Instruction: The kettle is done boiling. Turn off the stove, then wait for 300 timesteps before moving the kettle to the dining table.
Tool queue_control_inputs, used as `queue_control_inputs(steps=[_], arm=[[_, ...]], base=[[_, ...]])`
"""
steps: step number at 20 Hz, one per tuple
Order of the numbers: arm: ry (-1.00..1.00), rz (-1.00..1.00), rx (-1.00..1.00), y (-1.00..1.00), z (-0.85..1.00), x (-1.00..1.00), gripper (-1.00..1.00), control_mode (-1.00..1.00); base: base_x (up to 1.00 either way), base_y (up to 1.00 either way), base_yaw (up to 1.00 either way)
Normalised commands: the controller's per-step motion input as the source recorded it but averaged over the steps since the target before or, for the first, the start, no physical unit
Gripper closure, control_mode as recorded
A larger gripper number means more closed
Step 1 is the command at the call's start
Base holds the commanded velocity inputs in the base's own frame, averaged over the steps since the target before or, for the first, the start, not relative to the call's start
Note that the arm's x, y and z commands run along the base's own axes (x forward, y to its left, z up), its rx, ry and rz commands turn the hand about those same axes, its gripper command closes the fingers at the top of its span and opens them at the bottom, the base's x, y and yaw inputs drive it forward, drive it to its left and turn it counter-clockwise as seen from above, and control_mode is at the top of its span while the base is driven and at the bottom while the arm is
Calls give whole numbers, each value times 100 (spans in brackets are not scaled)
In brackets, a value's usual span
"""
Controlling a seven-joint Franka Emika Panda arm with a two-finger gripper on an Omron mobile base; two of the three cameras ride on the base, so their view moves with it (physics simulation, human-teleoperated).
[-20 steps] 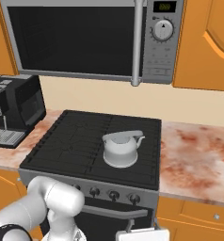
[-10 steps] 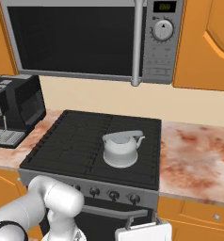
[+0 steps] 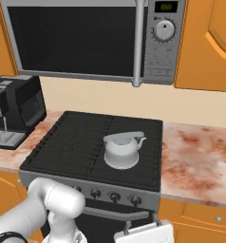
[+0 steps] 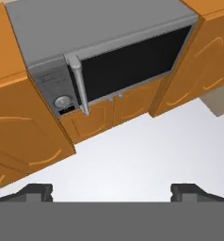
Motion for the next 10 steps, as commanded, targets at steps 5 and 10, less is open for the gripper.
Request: queue_control_inputs(steps=[5, 10], arm=[[-14, 0, -12, 0, 27, -2, -100, -100], [-11, -3, -14, 0, 28, 0, -100, -100]], base=[[0, 0, 0], [0, 0, 0]])
